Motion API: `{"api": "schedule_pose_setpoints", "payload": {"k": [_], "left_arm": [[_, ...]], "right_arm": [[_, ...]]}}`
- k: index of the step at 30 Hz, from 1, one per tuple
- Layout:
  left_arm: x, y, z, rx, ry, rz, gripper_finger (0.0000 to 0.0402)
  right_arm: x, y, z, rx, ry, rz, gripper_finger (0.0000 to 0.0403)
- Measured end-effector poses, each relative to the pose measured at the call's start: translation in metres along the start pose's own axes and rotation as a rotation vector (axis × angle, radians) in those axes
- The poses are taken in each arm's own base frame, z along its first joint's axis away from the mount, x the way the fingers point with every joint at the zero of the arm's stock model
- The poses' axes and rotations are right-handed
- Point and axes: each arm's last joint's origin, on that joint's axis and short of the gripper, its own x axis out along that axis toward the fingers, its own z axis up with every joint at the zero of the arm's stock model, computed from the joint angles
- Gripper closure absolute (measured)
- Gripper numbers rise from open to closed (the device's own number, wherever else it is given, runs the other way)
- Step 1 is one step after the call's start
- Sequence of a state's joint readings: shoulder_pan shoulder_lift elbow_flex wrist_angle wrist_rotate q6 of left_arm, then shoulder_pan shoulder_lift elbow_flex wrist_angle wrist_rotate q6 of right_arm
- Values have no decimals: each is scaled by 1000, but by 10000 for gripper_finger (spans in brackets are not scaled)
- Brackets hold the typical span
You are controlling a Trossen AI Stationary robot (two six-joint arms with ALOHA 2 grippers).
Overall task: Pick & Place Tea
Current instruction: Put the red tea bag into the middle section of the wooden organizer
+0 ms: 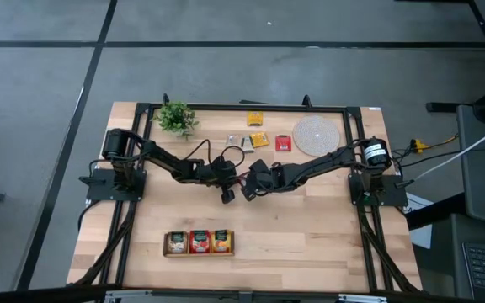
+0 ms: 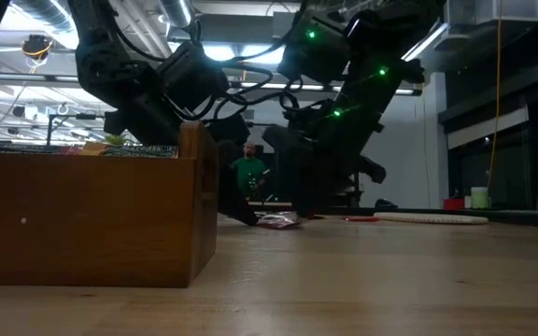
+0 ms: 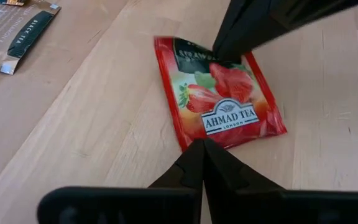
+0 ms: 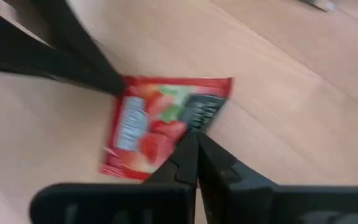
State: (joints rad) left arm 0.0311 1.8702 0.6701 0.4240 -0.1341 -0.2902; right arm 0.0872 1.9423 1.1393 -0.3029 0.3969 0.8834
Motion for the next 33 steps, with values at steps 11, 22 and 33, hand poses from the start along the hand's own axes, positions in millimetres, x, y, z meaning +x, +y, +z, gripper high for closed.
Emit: {"api": "schedule_pose_setpoints", "payload": {"k": [11, 22, 33], "left_arm": [[0, 0, 0, -3, 0, -1, 399], [0, 0, 0, -3, 0, -1, 398], [0, 0, 0, -3, 0, -1, 397]], "right_arm": [[0, -4, -2, -17, 8, -52, 358], [0, -5, -4, 29, 50, -40, 289], [0, -4, -5, 32, 86, -13, 285]]}}
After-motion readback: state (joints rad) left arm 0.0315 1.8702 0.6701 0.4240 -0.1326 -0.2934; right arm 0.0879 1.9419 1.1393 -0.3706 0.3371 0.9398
